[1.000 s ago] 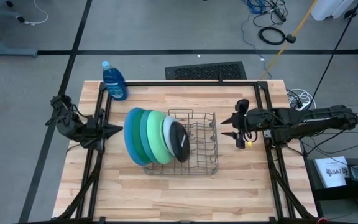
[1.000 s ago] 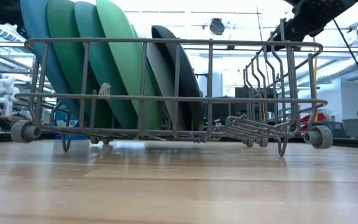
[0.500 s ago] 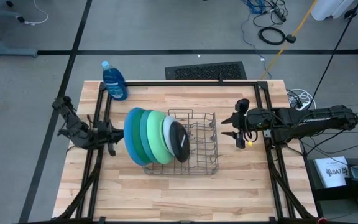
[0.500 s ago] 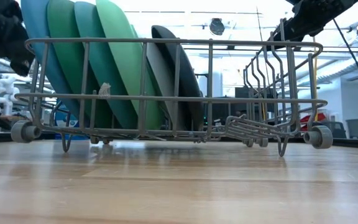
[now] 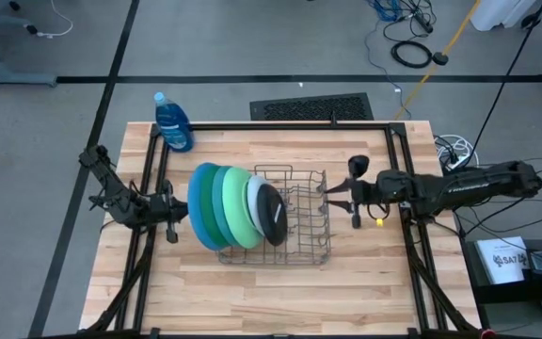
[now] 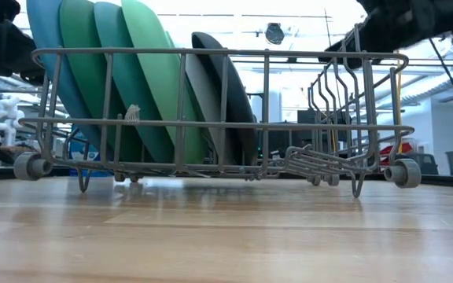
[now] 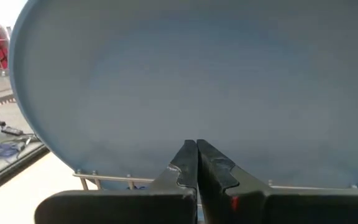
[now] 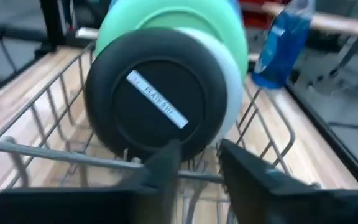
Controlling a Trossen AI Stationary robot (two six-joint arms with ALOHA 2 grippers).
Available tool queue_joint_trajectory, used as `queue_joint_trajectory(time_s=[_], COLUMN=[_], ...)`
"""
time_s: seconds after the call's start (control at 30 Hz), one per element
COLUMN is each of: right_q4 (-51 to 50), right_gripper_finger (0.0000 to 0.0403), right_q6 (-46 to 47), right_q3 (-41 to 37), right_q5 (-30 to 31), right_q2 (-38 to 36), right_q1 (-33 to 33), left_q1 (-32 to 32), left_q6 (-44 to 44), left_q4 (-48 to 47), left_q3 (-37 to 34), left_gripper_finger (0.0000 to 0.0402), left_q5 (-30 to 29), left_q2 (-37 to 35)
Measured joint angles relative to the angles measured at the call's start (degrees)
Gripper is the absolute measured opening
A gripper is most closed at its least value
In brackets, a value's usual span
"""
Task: Sort dishes
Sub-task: Return to Home Position
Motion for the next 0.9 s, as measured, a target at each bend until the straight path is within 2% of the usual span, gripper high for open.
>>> queue_joint_trajectory(time_s=[0.1, 0.17, 0.43, 0.67, 0.77, 0.9], right_q4=[12.3, 19.6, 30.7, 28.9, 28.0, 30.8], right_gripper_finger=[0.0034, 0.0012, 0.0002, 0.0001, 0.0001, 0.0], right_q6=[0.1, 0.4, 3.5, 1.3, 1.1, -0.2], right_q3=[-7.3, -11.9, -24.3, -24.2, -24.2, -24.2], right_q5=[-0.6, -1.6, -1.5, -7.3, -7.7, -10.9], right_q2=[-1.6, -3.3, -12.1, -14.9, -14.9, -14.9], right_q1=[0.0, 0.1, -0.5, -0.7, -0.8, -0.8], left_q1=[0.0, 0.0, 0.0, 0.0, 0.1, 0.1], left_q6=[1.0, 1.3, 0.4, 1.1, 1.3, 1.7], left_q4=[0.0, -0.1, -0.2, -0.2, -0.2, -0.2], left_q3=[0.0, 0.0, 0.0, 0.0, 0.0, 0.0], left_gripper_finger=[0.0, 0.0, 0.0, 0.0, 0.0, 0.0], left_q5=[0.0, -0.1, -0.6, -0.5, -0.1, -0.1], left_q2=[0.0, 0.0, 0.0, 1.0, 1.8, 2.9])
